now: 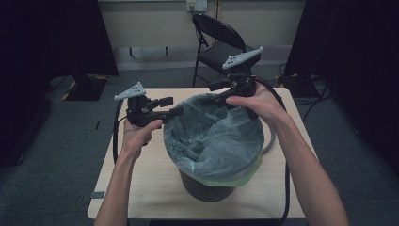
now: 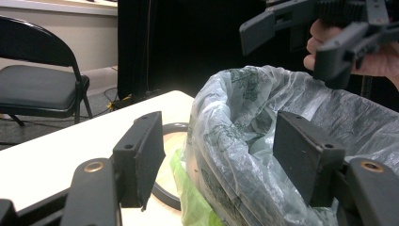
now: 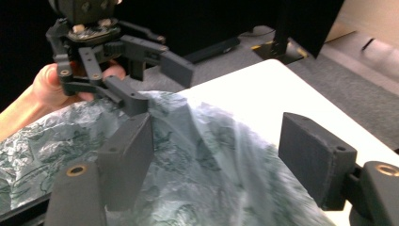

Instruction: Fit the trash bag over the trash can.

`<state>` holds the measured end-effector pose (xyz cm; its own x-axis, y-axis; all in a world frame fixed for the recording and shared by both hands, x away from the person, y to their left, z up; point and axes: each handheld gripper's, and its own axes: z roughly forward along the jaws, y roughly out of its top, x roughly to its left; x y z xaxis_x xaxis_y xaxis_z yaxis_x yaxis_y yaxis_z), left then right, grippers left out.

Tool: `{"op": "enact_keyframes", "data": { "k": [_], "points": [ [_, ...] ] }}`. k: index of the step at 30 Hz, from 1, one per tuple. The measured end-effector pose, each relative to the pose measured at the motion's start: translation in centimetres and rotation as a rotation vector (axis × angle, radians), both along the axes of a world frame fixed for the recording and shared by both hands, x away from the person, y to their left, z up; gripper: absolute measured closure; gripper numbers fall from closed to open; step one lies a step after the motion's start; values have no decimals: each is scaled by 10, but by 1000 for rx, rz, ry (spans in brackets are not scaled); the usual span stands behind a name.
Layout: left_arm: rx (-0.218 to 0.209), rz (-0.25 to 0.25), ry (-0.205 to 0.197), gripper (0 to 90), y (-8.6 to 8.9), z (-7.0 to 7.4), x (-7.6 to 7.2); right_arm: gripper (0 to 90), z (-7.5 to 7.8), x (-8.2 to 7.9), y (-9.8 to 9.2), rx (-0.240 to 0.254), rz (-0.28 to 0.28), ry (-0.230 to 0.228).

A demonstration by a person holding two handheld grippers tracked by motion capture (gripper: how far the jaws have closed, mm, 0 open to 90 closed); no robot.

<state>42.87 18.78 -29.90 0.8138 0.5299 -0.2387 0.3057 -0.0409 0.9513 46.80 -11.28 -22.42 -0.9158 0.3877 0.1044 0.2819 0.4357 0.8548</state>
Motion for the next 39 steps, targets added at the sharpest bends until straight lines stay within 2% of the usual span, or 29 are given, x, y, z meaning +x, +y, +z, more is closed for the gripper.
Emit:
{"op": "enact_keyframes", "data": {
  "k": [5,8,10,19,22,25,29,34,37,39],
  "points": [
    [-5,4,-7,340,3,1,-2,309,0,2,-21,11,-73,-26],
    [-10,13,-8,333,5,0,-2,329,-5,1,-35,32,-112,-39],
    [-8,20,-8,326,7,0,-1,337,-11,-1,-43,22,-143,-60],
    [-35,87,-14,262,28,-2,-4,370,-33,-9,-80,116,-250,-87],
    [-34,113,-15,254,36,-4,-6,369,-36,-12,-95,151,-303,-108],
    [-31,135,-11,250,45,-8,-7,352,-39,-14,-109,165,-356,-130],
    [-11,164,1,236,54,-19,-11,281,-50,-18,-121,147,-411,-133],
    [18,201,44,201,63,-44,-17,219,-67,-26,-135,131,-444,-142],
    [57,201,76,181,65,-60,-21,218,-82,-30,-139,64,-474,-124],
    [80,213,74,182,66,-68,-23,242,-96,-33,-143,26,-487,-123]
  ]
}}
